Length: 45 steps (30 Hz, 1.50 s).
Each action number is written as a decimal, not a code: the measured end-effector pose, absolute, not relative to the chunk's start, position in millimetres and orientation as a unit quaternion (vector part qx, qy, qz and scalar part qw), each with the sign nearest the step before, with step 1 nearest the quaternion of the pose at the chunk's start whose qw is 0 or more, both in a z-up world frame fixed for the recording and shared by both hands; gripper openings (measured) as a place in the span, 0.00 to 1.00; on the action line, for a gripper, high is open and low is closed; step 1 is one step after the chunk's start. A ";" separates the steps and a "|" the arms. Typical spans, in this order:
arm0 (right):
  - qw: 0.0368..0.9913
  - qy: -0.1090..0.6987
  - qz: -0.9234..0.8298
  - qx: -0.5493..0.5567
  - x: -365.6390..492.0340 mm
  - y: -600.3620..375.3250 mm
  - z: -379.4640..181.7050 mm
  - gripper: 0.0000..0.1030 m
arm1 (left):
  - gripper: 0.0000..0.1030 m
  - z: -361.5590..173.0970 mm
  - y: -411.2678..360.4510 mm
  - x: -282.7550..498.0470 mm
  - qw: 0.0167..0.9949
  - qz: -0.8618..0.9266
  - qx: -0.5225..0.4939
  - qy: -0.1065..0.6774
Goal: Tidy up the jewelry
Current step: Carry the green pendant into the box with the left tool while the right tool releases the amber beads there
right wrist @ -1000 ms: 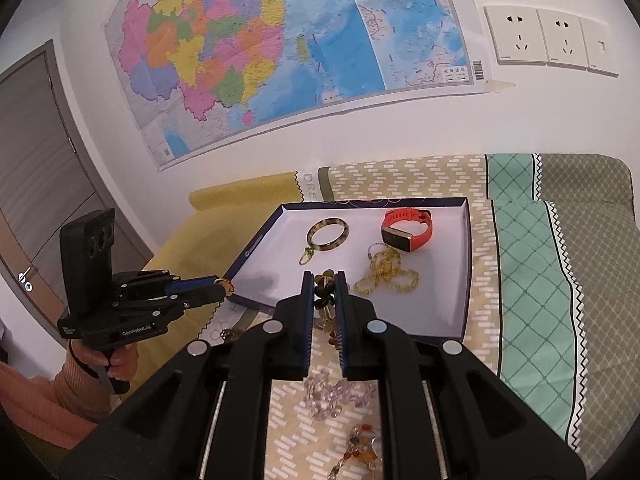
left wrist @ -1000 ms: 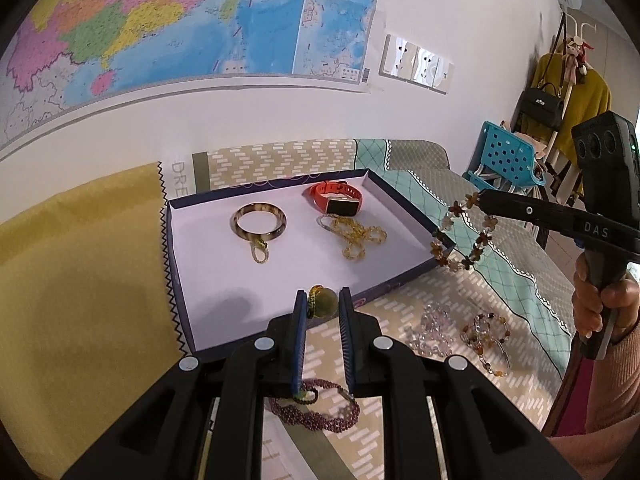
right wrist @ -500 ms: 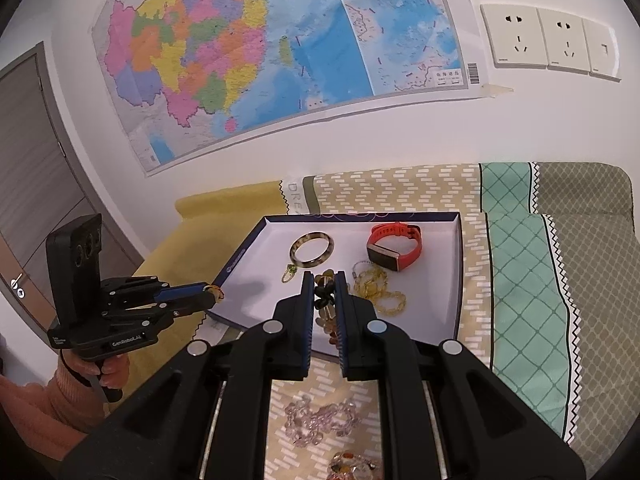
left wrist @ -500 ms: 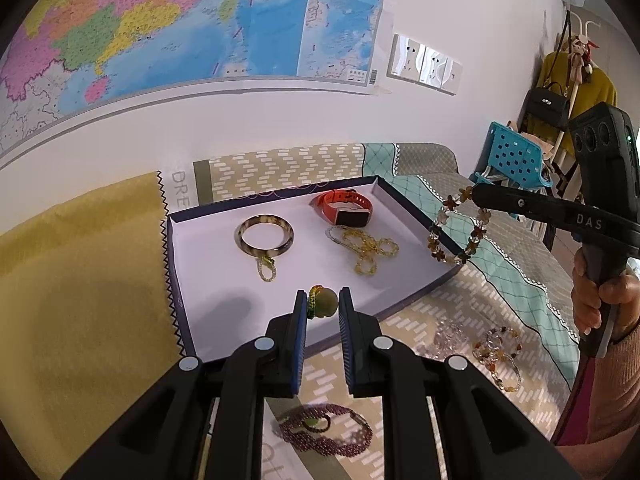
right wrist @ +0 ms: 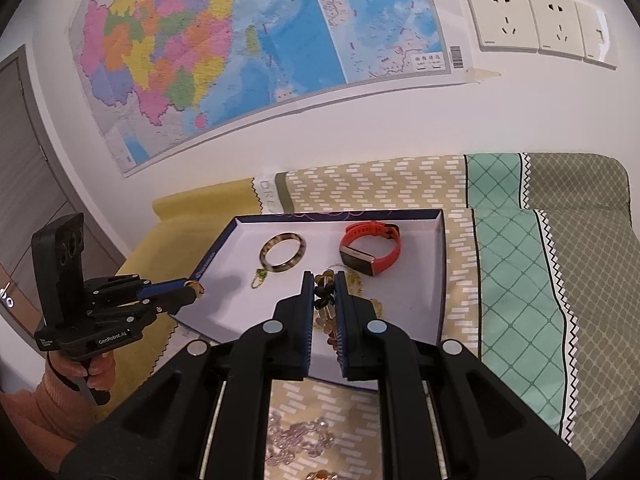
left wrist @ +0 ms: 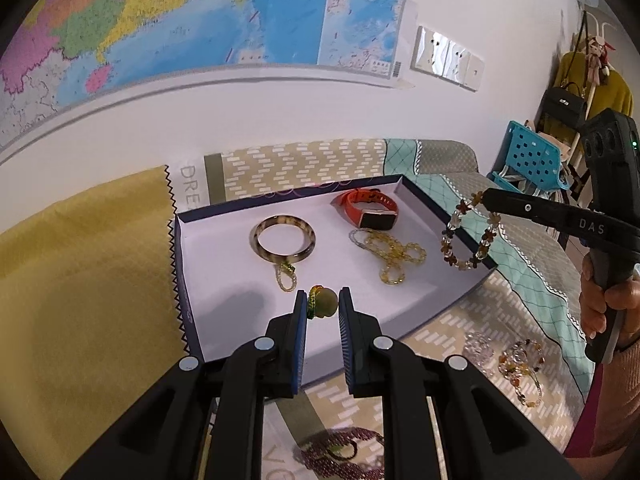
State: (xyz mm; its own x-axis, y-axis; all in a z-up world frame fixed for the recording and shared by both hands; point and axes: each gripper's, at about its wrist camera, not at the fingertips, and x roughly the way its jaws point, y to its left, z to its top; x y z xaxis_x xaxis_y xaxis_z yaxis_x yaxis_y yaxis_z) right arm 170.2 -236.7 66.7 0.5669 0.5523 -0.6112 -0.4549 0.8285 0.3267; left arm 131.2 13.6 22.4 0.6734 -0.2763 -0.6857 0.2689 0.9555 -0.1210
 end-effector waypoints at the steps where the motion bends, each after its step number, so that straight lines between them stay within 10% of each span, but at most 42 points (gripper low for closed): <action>1: 0.882 0.369 0.284 0.067 172.9 -236.7 65.7 0.10 | 0.14 20.6 13.8 134.4 0.914 -0.148 -0.005 0.379; 36: 0.867 0.414 0.275 -0.015 210.7 -167.9 15.8 0.10 | 0.15 -24.2 7.1 191.5 0.893 -0.100 0.011 0.439; 45: 0.863 0.412 0.290 0.031 205.8 -181.8 26.2 0.34 | 0.36 -21.2 7.5 187.7 0.897 -0.091 0.013 0.432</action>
State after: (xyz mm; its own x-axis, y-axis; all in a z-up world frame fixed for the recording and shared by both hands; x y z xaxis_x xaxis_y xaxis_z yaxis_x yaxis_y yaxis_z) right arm 205.8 -181.8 26.2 0.4930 0.5257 -0.6933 -0.4749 0.8303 0.2918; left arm 187.7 7.5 -21.2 0.6107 -0.1522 -0.7771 0.1743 0.9831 -0.0556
